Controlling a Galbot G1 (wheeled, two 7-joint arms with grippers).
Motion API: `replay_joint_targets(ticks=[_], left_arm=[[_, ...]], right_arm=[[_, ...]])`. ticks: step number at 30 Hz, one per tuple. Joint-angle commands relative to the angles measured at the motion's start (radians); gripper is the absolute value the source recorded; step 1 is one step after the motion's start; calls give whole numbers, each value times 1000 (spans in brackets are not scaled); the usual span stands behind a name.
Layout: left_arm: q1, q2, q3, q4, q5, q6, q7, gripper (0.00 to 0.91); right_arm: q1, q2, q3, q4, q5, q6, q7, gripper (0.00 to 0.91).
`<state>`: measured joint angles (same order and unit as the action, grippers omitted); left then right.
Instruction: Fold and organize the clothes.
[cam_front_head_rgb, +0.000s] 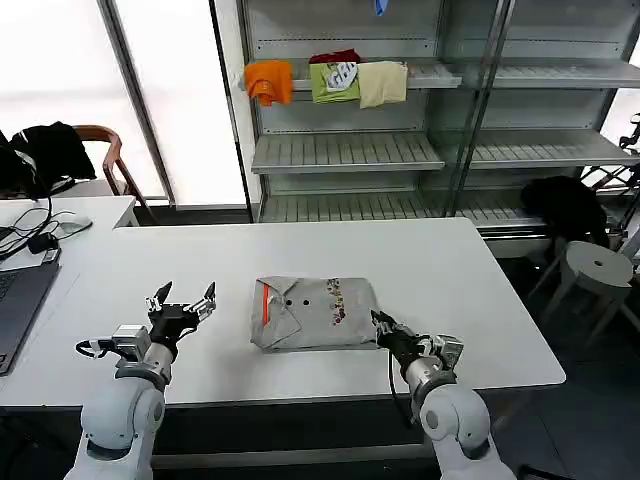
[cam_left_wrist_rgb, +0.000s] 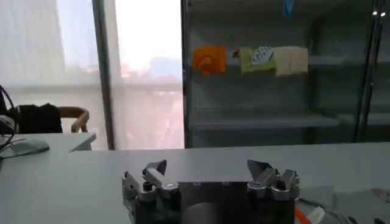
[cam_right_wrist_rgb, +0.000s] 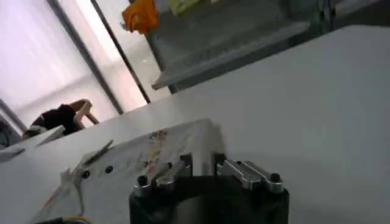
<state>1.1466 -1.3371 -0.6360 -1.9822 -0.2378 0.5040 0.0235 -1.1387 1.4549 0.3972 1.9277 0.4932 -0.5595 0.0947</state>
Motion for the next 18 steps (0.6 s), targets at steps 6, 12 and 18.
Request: replay_joint_targets(ticks=[6,12,18], left_arm=[[18,25,-37,31,-83,-116,56,907],[13,32,-42,60,-132,-143,56,907],[16,31,-40,88,-154,-155,56,907]], right_arm=[[-90,-101,107,135,-671,126,-57,907],[-60,-128,185,85,-674,135,-52,907],[-63,-132,227,57,-682,157,-111,907]])
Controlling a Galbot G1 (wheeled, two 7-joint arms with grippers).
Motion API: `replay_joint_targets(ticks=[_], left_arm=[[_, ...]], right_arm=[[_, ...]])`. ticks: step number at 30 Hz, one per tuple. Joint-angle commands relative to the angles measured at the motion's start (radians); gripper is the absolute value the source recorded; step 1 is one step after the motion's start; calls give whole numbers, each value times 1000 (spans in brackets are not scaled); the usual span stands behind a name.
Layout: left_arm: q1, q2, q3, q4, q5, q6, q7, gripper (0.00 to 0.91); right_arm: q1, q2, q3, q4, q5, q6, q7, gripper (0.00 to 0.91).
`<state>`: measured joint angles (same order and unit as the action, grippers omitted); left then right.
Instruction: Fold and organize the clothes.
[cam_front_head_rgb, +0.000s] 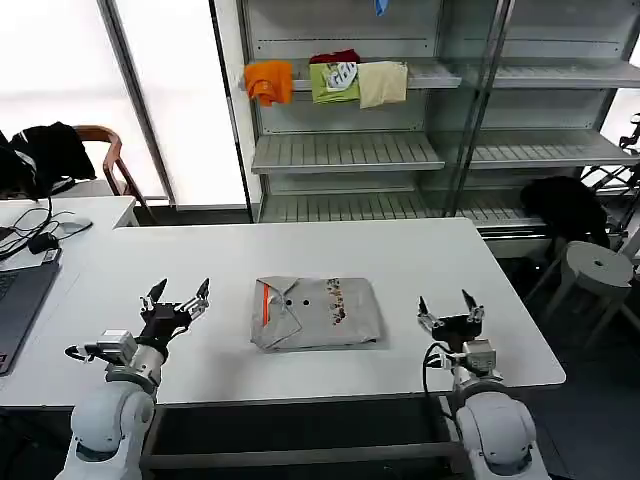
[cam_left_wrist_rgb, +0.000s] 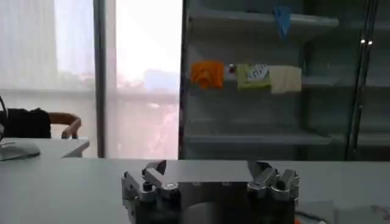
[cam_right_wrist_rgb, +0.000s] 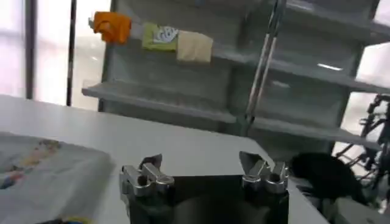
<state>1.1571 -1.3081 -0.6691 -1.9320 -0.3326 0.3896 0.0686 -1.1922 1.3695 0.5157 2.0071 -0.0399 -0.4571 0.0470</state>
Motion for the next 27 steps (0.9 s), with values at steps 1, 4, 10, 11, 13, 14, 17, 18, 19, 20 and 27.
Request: replay_joint_targets(ticks=[1,4,10,11,13,14,17,18,19,20,27], left_arm=[[6,3,-7,39,-59,-40,11,907],[6,2,-8,43,-57,-39,9,907],[11,2,-8,41,-57,-39,9,907],[11,2,-9,41,-57,-40,9,907],[13,3,-10,41,-57,-40,9,907],[13,4,-10,40,-57,-40,9,907],[14,4,-10,41,-56,-41,9,907],[15,4,-10,41,-56,-41,9,907],[15,4,-9,41,-55,-41,9,907],[16,3,-9,41,-54,-41,9,907],[20,3,-9,41,-50,-40,8,907]], right_arm=[[-11,-50,111,-24,-150,57,-69,907],[-6,-50,118,-28,-150,54,-74,907],[2,-49,116,-35,-155,51,-74,907],[3,-49,116,-34,-155,49,-74,907],[4,-50,117,-32,-153,47,-77,907],[5,-51,118,-32,-153,43,-79,907],[7,-52,123,-33,-147,35,-82,907],[6,-53,123,-33,-144,34,-82,907],[5,-54,125,-33,-144,34,-87,907],[5,-54,125,-32,-144,34,-89,907],[0,-50,119,-18,-130,34,-88,907]])
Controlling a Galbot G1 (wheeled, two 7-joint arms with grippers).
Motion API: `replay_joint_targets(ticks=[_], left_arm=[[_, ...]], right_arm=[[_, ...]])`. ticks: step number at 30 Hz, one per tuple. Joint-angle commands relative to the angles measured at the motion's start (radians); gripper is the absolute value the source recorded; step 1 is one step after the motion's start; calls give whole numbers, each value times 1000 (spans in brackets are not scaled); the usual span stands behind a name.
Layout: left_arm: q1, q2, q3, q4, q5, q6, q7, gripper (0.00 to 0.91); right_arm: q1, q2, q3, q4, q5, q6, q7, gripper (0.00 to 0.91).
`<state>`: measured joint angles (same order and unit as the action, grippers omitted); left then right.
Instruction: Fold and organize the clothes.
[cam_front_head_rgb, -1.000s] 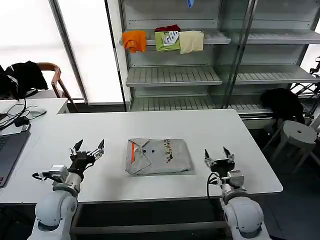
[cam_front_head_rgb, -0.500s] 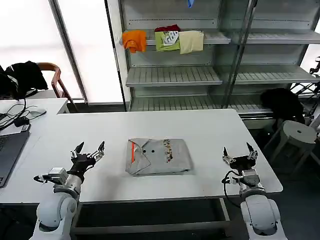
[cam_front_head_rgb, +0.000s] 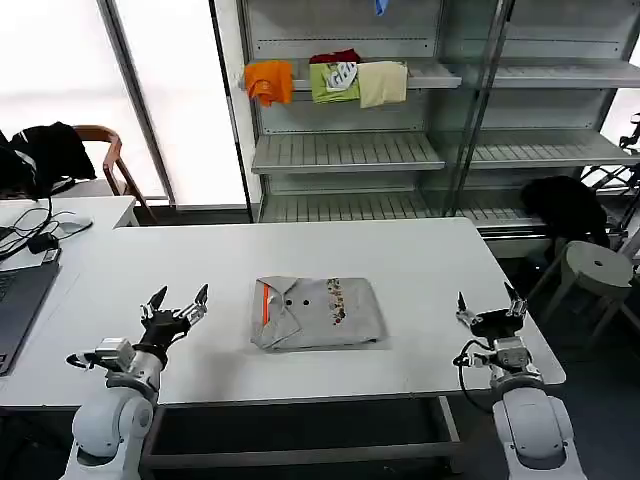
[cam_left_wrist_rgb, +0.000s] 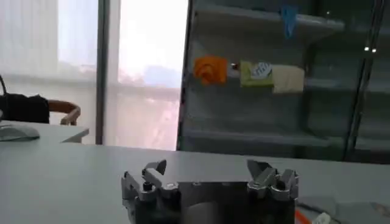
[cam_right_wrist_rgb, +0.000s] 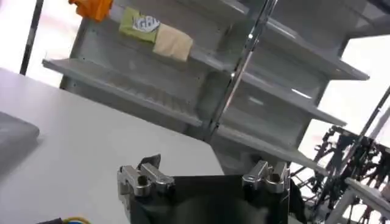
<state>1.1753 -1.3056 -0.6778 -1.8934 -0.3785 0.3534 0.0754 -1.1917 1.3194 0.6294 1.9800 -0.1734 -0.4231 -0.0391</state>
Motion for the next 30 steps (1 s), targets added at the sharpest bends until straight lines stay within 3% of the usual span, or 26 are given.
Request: replay_joint_targets(ticks=[1,30], left_arm=[[3,1,-1,1,-4,-4,1,907],[12,-2,2,-2,5,-6,1,907]], right_arm=[[1,2,-4,14,6,-2,21,907],[-6,4,-12,35,2,20,12,907]])
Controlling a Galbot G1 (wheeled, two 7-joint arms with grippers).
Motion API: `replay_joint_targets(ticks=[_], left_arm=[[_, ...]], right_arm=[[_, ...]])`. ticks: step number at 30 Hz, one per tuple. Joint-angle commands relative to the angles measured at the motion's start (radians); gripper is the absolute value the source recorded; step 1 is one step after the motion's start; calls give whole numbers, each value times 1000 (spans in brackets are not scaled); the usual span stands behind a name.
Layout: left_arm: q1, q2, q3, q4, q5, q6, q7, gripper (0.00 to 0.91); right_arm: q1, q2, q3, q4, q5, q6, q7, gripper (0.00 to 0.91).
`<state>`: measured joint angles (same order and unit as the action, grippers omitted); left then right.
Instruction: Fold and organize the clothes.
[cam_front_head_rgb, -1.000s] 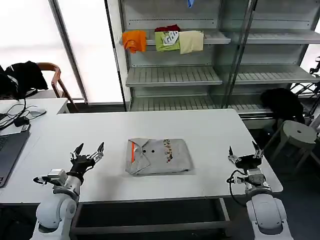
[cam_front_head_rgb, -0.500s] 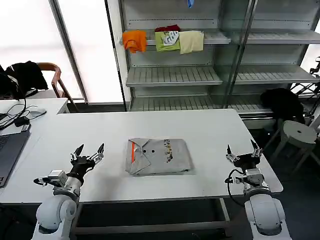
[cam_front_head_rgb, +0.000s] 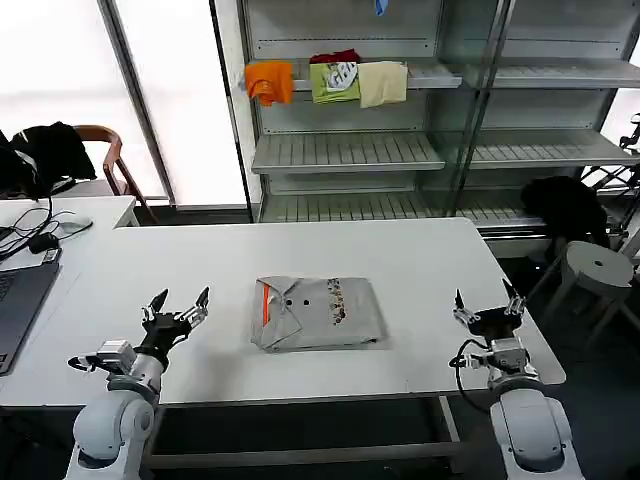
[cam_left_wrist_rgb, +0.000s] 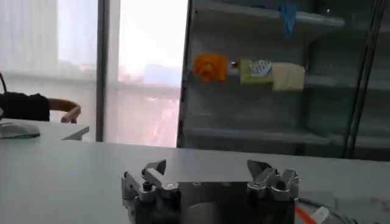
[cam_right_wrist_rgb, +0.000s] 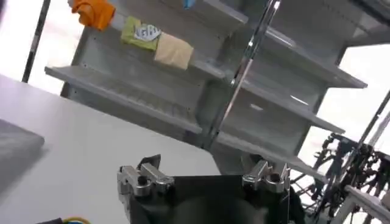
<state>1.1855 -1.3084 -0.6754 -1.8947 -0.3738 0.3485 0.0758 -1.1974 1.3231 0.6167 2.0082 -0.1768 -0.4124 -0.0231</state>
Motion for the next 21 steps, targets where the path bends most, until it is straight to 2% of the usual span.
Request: replay_joint_targets(ticks=[1,9,15,19,21], left_arm=[[3,1,-1,0,0,-2,1,907],[8,2,-6,-2,-3,-3,0,907],[18,5,-3,-9,-10,0,-2,907],[25,9,3,-9,-29,1,-10,907],[27,15,6,-1,-36,0,-10,907]], right_arm=[[-1,0,1,9,6,10,-9,907],[-6,1,4,17,8,32,-37,907],[-6,5,3,-7,19,17,-46,907],[-19,3,6,-29,79,38,-90,907],[-25,0,12,-21,128,-12,-131,907]])
